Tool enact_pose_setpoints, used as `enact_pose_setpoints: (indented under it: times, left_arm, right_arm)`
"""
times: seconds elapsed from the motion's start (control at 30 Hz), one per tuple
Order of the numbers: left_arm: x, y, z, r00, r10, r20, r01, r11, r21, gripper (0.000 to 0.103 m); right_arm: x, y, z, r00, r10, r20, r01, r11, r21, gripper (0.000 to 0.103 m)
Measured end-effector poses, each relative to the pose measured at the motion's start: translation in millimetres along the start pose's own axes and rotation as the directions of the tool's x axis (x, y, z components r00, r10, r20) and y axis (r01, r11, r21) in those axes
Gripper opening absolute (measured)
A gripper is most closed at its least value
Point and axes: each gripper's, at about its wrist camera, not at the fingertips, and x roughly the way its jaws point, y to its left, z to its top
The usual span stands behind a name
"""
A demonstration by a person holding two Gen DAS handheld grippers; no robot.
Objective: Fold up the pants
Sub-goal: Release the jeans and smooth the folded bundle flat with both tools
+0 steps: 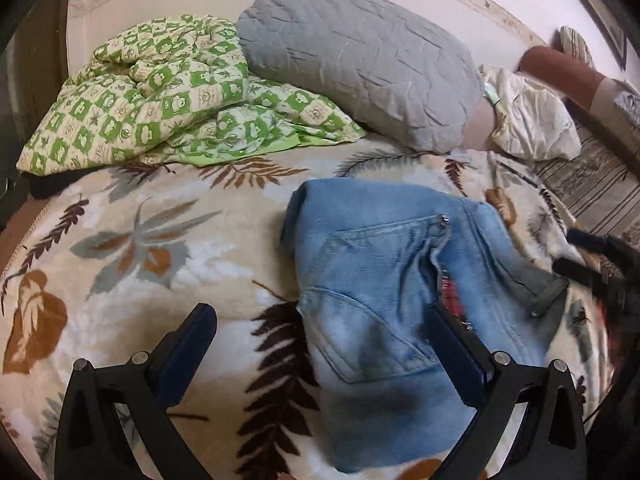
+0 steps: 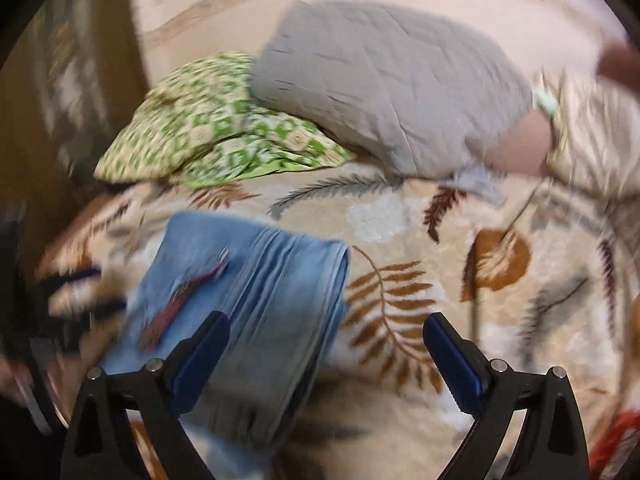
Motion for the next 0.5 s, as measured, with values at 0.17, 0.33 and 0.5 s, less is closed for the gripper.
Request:
enact_pose_setpoints:
  times: [0.17,0.33,0.5]
  left_arm:
    - [4.5,-13.7,-11.0,1.000,0.015,-0.019,-0.014,0.998,0.062,0.103]
    - [26.5,-13.1,-24.9,0.996,0.033,-0.080,-0.026,0.996,0.086,0.103]
    - [28.9,-16.2,-30.2,0.995,0.057,-0.077,-0.049,0.993,0.105,0.103]
  right_arm:
    - [9.7,22.6,-29.1,0.999,-0.045,-0.023,0.043,0.995,-0.085,0.099]
    - [33.4,19.5,-50.4,0.995,-0.036,-0.089,0.033,0.999,-0.036,0.099]
    - [35.0,25.1,-55.0,0.994,-0.071,-0.077,0.066,0.995,-0.071,0.100]
